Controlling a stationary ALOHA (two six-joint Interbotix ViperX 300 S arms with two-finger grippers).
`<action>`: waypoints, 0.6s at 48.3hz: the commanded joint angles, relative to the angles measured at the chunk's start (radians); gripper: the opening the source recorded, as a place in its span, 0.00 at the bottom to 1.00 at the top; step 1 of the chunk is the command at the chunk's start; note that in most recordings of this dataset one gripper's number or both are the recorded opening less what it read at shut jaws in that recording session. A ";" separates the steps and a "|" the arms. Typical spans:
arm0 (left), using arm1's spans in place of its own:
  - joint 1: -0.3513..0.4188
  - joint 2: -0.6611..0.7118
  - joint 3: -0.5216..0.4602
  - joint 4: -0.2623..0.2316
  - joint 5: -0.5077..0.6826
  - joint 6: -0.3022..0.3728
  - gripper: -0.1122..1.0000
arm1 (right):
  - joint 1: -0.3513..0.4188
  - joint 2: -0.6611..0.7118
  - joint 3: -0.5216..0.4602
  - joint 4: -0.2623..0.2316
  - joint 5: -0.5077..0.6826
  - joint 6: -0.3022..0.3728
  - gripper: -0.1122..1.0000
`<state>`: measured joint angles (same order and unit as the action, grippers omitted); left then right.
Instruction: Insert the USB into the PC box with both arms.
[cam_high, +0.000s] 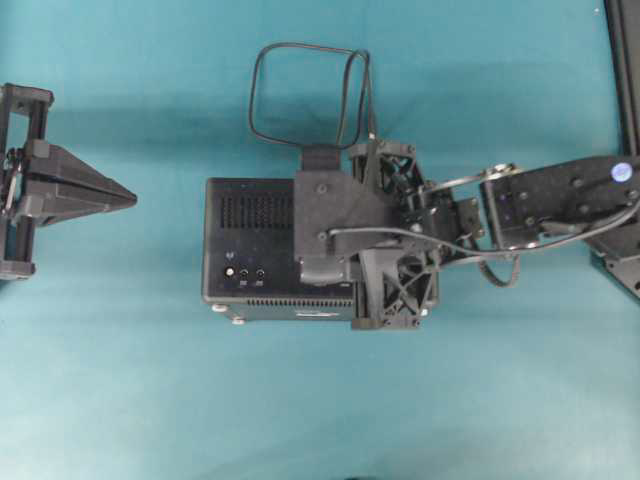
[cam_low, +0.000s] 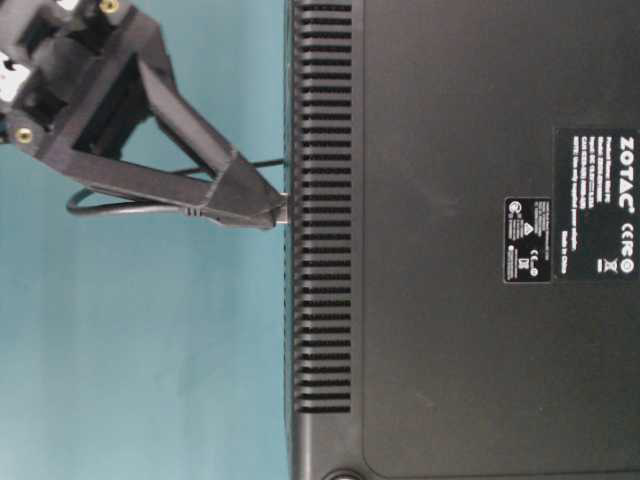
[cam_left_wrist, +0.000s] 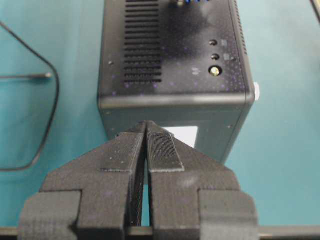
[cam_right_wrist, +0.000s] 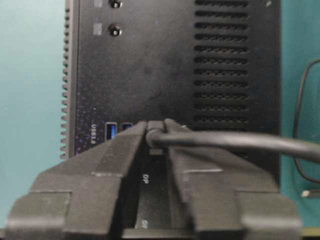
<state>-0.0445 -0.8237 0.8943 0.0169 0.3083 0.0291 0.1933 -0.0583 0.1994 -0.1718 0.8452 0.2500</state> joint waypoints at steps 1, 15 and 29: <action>-0.002 0.000 -0.012 0.002 -0.023 0.000 0.10 | 0.028 -0.012 -0.018 0.002 -0.005 0.011 0.41; -0.003 0.005 -0.006 0.002 -0.049 -0.021 0.10 | 0.028 -0.014 -0.041 -0.060 0.038 0.014 0.60; -0.005 0.006 -0.003 0.002 -0.055 -0.028 0.10 | 0.028 -0.021 -0.120 -0.160 0.121 0.011 0.61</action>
<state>-0.0460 -0.8191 0.9020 0.0169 0.2654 0.0015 0.2178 -0.0568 0.1227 -0.3114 0.9618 0.2500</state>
